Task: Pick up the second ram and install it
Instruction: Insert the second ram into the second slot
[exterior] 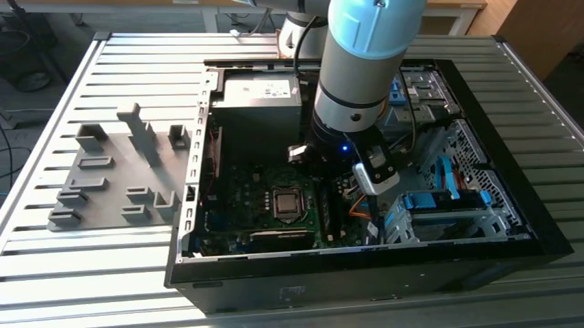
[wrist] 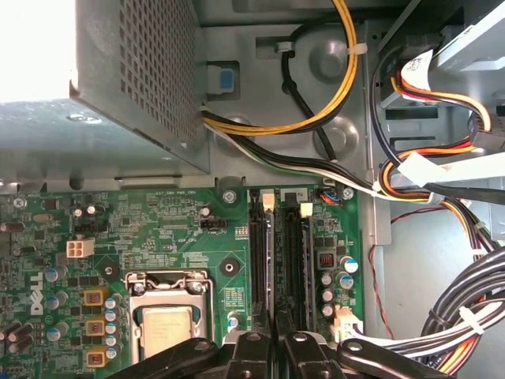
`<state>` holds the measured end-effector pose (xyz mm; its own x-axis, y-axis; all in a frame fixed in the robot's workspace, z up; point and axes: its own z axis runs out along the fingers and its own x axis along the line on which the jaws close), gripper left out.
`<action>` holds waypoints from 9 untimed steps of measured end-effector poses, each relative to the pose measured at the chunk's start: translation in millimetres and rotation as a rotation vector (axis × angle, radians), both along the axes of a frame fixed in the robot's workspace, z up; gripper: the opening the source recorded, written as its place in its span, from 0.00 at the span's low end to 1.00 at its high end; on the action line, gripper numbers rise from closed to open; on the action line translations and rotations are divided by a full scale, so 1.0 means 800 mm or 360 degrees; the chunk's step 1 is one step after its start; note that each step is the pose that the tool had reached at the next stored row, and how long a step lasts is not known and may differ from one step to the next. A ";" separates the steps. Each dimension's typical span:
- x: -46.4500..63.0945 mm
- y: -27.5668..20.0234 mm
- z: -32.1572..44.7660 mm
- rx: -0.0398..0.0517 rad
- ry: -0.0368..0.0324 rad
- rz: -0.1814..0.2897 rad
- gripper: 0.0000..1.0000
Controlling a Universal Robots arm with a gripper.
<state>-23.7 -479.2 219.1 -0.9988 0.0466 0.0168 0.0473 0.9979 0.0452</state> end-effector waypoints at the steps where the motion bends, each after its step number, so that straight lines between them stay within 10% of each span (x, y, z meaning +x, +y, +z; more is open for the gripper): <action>1: 0.000 0.0000 0.0000 0.0000 0.0000 0.0004 0.14; 9: 0.001 -0.0005 -0.0005 0.0000 0.0000 0.0033 0.14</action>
